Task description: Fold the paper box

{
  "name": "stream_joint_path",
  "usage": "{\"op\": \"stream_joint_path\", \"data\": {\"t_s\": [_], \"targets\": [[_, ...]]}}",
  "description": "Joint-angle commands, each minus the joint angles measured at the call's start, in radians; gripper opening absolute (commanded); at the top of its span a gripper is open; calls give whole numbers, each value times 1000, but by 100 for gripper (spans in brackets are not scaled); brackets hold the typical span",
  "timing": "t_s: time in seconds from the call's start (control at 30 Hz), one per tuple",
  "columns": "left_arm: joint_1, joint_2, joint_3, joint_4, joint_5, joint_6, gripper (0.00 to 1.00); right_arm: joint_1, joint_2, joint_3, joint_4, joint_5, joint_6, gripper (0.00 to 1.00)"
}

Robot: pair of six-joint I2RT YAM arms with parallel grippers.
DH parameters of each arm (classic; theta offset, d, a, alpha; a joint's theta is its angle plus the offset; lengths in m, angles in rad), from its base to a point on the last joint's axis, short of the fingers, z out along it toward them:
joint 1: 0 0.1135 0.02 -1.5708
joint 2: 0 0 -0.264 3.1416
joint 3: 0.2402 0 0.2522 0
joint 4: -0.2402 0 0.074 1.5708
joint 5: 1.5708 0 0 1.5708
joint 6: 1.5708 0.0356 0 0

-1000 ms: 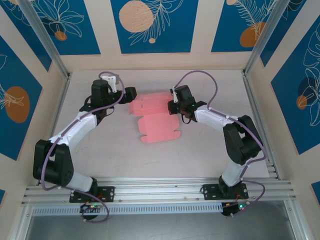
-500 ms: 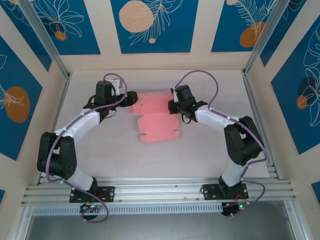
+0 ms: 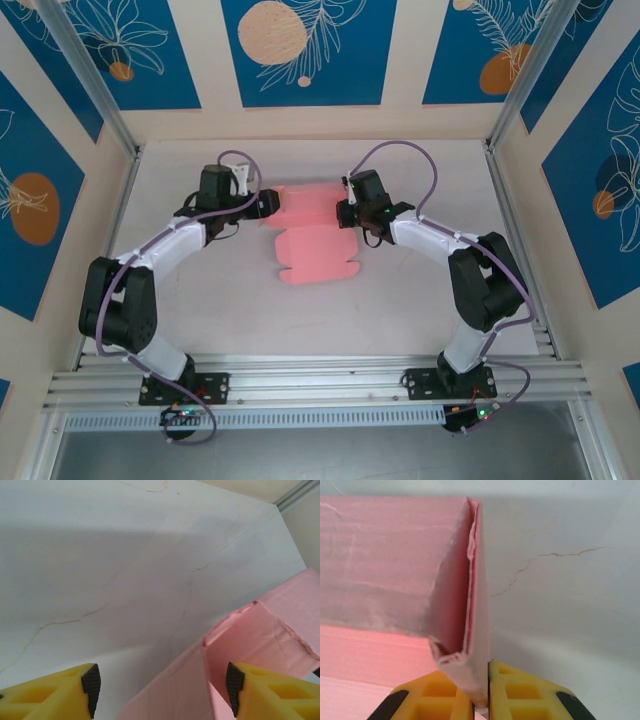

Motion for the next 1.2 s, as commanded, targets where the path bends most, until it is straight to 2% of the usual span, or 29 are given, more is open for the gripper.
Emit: {"op": "stream_joint_path", "data": {"t_s": [0.0,0.13,0.3,0.47,0.5,0.57,0.67,0.73,0.83,1.0,1.17], "targets": [[-31,21,10,40,28,-30,63,13,-21,32,-5,38,23,14],[-44,32,-8,87,13,-78,54,24,1,52,-25,78,25,14],[-52,36,-34,140,-31,-140,36,37,47,95,-75,142,38,14],[-62,48,-61,237,3,-214,34,43,70,105,-76,149,51,14],[-63,50,-61,240,4,-217,38,42,72,105,-75,149,56,14],[-62,42,-74,228,-27,-214,55,43,73,106,-77,149,61,14],[-61,7,-127,227,-105,-218,66,43,73,107,-80,151,64,14],[-59,-21,-170,232,-141,-227,81,43,74,105,-79,149,64,14],[-58,-64,-223,226,-167,-242,99,43,74,105,-74,146,64,14],[-58,-147,-334,234,-209,-281,100,43,79,103,-68,145,63,14],[-66,-166,-401,338,-126,-367,99,43,81,103,-65,142,60,14]]}}
